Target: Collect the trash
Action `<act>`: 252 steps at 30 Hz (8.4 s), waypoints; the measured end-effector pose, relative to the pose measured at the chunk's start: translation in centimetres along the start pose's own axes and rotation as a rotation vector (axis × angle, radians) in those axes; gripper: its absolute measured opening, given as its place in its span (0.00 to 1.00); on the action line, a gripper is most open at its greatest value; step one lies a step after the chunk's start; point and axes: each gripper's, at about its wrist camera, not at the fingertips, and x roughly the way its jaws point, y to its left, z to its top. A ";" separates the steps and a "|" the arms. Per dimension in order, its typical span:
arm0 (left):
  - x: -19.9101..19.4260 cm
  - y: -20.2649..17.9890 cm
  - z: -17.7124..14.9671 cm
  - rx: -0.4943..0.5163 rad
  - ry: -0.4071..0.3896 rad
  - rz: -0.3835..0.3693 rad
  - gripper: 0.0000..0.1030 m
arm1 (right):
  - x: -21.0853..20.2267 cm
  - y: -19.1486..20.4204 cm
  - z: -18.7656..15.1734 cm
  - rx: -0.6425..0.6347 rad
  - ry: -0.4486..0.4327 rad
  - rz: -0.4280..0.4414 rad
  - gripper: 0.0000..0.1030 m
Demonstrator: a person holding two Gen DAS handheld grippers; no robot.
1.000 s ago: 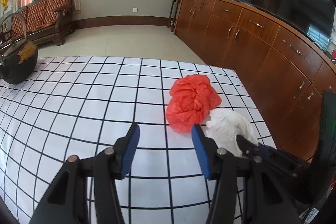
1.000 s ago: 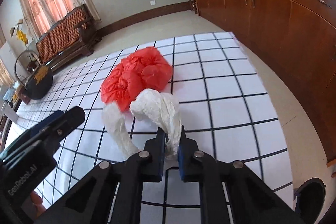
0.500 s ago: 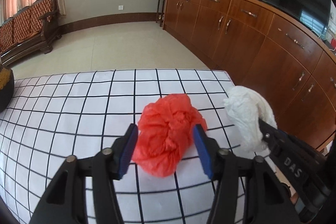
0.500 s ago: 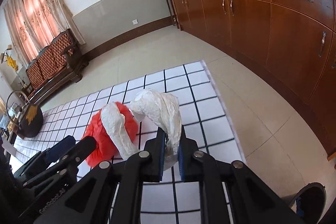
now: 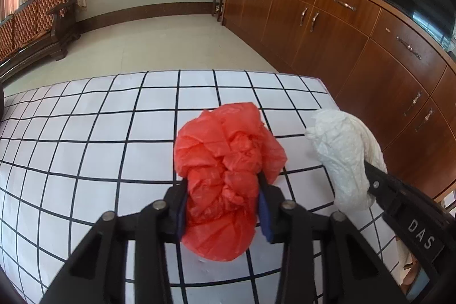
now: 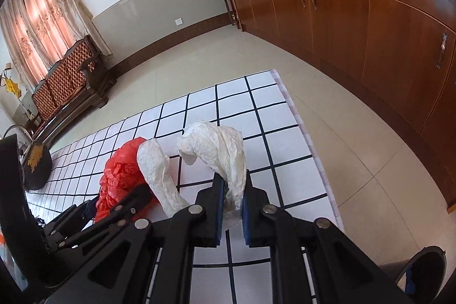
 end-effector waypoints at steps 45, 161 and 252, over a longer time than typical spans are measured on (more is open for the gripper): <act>-18.6 -9.6 -15.2 0.122 -0.096 -0.130 0.35 | -23.4 -9.0 -18.5 -0.050 -0.086 0.047 0.11; -31.1 -14.6 -24.2 0.177 -0.222 -0.066 0.93 | -39.6 -14.6 -29.0 0.078 -0.161 -0.201 0.72; -33.3 -10.6 -26.7 0.104 -0.228 -0.031 0.97 | -41.9 -7.8 -30.9 -0.012 -0.235 -0.268 0.82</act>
